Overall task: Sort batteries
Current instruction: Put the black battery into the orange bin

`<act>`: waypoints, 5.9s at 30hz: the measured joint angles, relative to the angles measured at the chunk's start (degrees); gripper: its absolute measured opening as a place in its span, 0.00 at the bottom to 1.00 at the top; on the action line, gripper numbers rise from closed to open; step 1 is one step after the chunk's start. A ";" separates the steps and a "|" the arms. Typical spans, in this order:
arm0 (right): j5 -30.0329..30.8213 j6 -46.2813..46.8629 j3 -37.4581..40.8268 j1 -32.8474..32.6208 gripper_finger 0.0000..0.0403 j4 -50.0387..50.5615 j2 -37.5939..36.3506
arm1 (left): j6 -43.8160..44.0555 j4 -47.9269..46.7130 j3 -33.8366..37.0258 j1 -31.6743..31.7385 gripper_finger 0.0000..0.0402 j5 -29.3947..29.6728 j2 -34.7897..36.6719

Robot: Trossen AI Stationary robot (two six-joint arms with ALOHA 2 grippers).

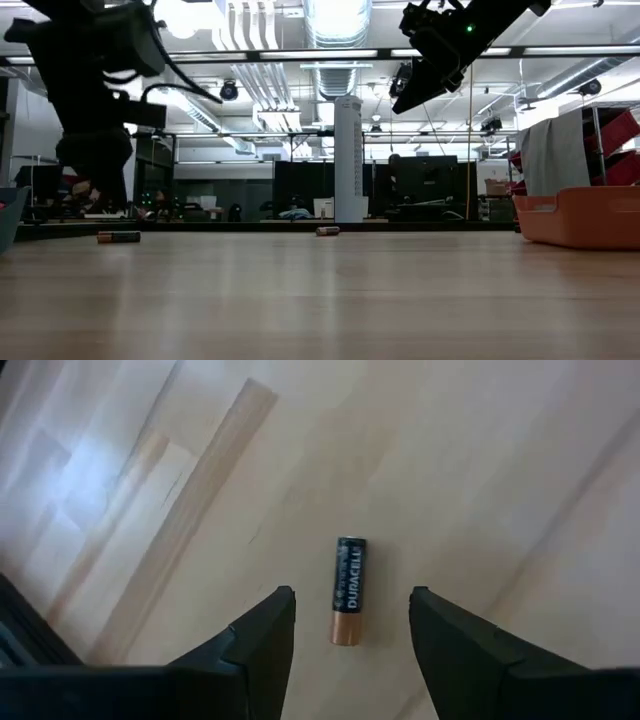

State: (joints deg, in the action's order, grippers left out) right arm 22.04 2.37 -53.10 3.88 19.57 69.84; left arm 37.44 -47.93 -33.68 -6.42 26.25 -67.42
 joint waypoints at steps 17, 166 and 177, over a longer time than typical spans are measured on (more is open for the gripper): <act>-0.02 -0.46 0.00 0.00 0.03 0.00 0.00 | -4.57 5.95 2.64 6.51 0.44 -3.37 -6.55; -11.45 35.85 -9.04 -3.72 0.11 54.31 -1.86 | -57.94 49.00 -22.02 6.09 0.41 -6.21 -18.79; -11.41 41.51 -2.58 -3.72 0.11 55.93 -1.81 | -58.15 43.43 -22.02 6.15 0.41 -4.27 -18.70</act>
State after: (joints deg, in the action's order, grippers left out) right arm 10.63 43.88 -55.68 0.16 75.50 68.03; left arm -20.71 -4.50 -55.70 -0.27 21.98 -86.13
